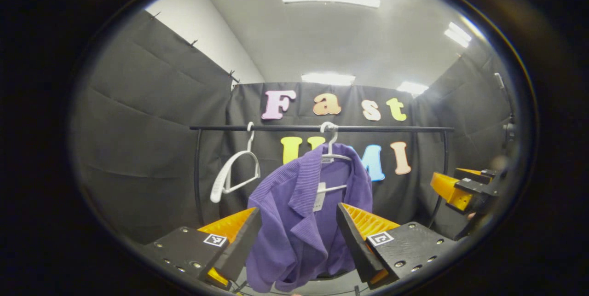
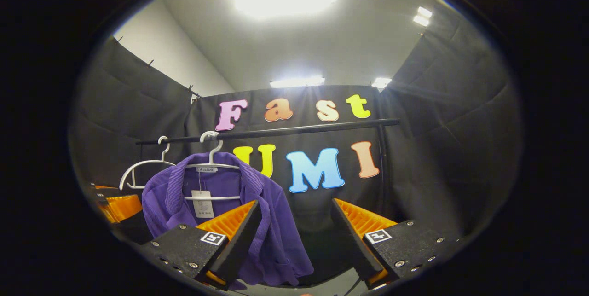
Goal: Grasp the clothes on the hanger with both hands and then place them into the laundry hamper below.
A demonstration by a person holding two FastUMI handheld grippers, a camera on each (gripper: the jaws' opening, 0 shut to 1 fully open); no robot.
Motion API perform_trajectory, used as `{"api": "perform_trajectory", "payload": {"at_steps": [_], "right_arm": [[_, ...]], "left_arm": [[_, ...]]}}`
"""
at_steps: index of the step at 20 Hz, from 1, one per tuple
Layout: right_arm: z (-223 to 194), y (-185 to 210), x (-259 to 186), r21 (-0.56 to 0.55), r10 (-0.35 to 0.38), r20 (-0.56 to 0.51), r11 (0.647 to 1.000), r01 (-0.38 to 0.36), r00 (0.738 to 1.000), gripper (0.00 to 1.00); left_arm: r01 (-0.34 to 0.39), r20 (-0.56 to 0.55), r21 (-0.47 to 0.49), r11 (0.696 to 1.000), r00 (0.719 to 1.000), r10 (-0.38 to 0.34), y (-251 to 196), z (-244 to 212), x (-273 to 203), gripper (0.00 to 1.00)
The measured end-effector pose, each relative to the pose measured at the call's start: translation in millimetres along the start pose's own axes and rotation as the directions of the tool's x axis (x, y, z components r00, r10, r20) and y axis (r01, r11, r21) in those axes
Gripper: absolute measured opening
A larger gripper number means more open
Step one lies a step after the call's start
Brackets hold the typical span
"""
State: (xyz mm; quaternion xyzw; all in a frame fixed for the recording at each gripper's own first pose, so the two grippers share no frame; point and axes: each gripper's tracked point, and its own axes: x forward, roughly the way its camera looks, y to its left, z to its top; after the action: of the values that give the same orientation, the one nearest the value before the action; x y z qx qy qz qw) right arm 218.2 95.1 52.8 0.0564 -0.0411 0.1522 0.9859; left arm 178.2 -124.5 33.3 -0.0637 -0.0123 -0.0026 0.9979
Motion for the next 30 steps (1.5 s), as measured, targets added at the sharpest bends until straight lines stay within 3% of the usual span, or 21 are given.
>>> {"api": "perform_trajectory", "payload": {"at_steps": [1,2,7,8,9,10,18,20,23,30], "right_arm": [[-1.0,2.6,6.6,0.003,0.010,0.000,1.000,-0.010,1.000,0.94],[-2.6,6.1,14.0,0.005,0.021,-0.001,1.000,-0.021,1.000,0.94],[-13.4,19.1,50.7,0.033,0.070,-0.012,0.997,-0.069,0.997,0.94],[-18.1,21.4,58.1,0.039,0.079,-0.019,0.996,-0.078,0.997,0.94],[-22.3,24.0,66.2,0.045,0.089,-0.026,0.995,-0.088,0.996,0.92],[-26.5,26.0,73.1,0.050,0.098,-0.033,0.994,-0.097,0.995,0.94],[-54.4,56.7,122.7,0.088,0.199,-0.052,0.977,-0.194,0.979,0.94],[-62.6,67.7,133.2,0.098,0.227,-0.058,0.970,-0.221,0.972,0.94],[-79.9,76.8,147.7,0.108,0.243,-0.088,0.967,-0.233,0.966,0.94],[-114.1,92.0,173.4,0.134,0.276,-0.161,0.957,-0.256,0.948,0.93]], "left_arm": [[0.003,-0.008,-0.009,1.000,1.000,-0.003,-4.6,-5.4,8.0,0.94],[0.004,-0.014,-0.015,1.000,1.000,-0.004,-8.4,-8.7,16.2,0.99],[-0.032,-0.054,-0.002,0.999,0.998,0.032,-14.5,-33.0,53.1,0.99],[-0.043,-0.062,0.001,0.999,0.997,0.043,-14.0,-38.3,60.3,0.94],[-0.052,-0.070,0.002,0.999,0.996,0.052,-14.4,-42.6,66.4,0.99],[-0.064,-0.076,0.006,0.998,0.995,0.064,-14.0,-46.4,72.8,0.94],[-0.201,-0.103,0.006,0.980,0.974,0.200,-1.8,-74.6,106.7,0.99],[-0.233,-0.101,0.016,0.972,0.967,0.233,3.5,-77.6,112.8,0.94],[-0.270,-0.105,0.026,0.963,0.957,0.271,9.7,-84.4,119.6,0.99],[-0.320,-0.107,0.054,0.946,0.940,0.324,28.7,-94.5,137.0,0.94]]}}
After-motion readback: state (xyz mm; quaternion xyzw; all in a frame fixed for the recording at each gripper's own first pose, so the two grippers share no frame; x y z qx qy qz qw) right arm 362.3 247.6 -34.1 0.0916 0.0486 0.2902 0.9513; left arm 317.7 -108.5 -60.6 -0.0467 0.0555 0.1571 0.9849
